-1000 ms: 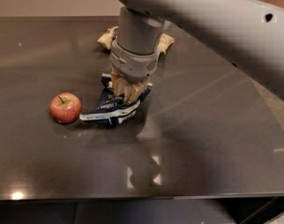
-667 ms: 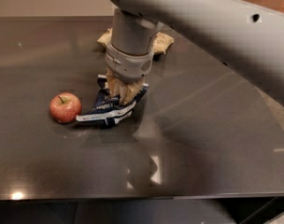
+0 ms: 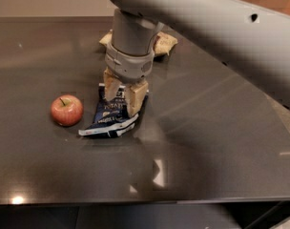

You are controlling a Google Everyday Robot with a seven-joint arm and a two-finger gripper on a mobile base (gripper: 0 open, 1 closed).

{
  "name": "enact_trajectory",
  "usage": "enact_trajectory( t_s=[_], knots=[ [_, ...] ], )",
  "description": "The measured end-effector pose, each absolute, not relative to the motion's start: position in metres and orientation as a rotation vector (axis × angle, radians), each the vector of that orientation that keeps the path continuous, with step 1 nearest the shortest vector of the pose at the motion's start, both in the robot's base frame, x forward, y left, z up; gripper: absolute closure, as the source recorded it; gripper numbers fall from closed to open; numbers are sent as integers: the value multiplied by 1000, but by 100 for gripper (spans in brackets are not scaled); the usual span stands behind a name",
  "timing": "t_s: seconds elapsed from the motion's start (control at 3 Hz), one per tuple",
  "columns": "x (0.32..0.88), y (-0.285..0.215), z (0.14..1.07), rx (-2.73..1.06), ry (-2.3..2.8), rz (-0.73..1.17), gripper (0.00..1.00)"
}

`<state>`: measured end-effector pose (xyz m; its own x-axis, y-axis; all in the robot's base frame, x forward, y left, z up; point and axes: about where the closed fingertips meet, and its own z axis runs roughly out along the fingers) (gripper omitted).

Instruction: Move blue chip bag near apple

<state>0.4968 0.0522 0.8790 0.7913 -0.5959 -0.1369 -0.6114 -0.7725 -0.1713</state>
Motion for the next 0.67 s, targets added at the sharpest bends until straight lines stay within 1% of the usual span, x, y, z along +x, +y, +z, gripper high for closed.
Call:
enact_trajectory(
  t_s=[0.33,0.67],
  knots=[
    [497,54,879,-2771,944,106,0],
    [497,54,879,-2771,944,106,0]
  ],
)
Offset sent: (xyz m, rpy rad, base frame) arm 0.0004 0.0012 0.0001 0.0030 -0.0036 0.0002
